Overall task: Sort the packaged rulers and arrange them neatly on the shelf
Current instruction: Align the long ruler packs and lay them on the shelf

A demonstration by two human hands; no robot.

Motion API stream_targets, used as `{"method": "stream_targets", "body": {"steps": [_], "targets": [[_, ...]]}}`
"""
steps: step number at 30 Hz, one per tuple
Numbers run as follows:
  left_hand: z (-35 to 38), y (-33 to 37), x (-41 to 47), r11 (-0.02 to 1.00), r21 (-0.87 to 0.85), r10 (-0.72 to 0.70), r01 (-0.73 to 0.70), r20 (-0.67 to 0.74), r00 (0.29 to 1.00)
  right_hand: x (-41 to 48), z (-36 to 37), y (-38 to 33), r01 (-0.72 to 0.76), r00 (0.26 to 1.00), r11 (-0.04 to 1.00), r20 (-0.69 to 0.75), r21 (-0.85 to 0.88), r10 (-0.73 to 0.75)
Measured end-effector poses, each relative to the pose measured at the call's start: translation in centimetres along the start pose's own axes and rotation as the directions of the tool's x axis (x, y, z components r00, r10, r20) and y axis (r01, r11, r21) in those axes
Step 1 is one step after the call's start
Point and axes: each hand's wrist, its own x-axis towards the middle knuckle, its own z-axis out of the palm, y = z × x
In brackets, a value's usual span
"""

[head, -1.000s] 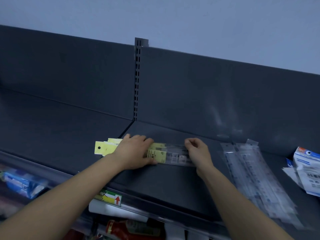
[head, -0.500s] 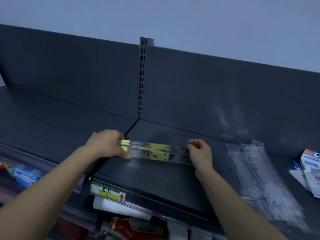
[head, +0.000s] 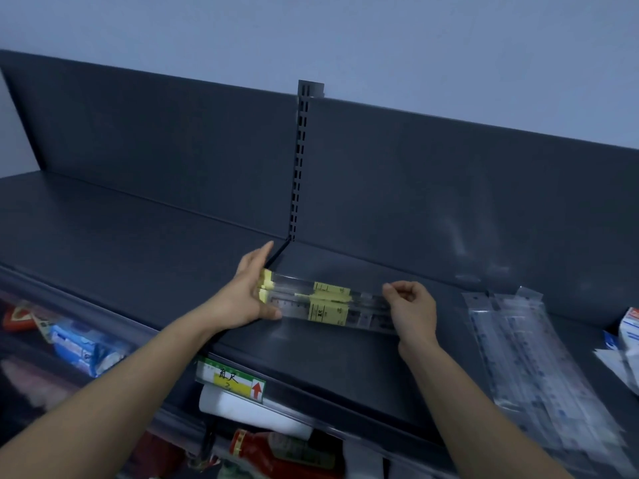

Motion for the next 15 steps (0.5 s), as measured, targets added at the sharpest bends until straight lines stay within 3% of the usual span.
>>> {"method": "stream_targets", "body": {"steps": [3, 6, 9, 15], "targets": [[-0.3, -0.1, 0.5, 1.000, 0.003, -0.020, 0.020, 0.044, 0.999, 0.0, -0.1, 0.1, -0.015, 1.000, 1.000, 0.005, -0.019, 0.016], [0.1, 0.0, 0.9, 0.999, -0.046, 0.015, -0.015, -0.010, 1.000, 0.1, -0.3, -0.3, -0.019, 1.000, 1.000, 0.003, 0.007, 0.019], [0.5, -0.1, 1.0, 0.995, 0.053, 0.088, -0.085, -0.061, 0.994, 0.5, -1.2, -0.2, 0.022, 1.000, 0.999, -0.007, 0.033, -0.022], [0.9, 0.0, 1.5, 0.978, 0.184, 0.104, -0.097, -0.025, 0.994, 0.5, -1.0, 0.5, 0.014, 1.000, 1.000, 0.013, -0.009, -0.014]]}}
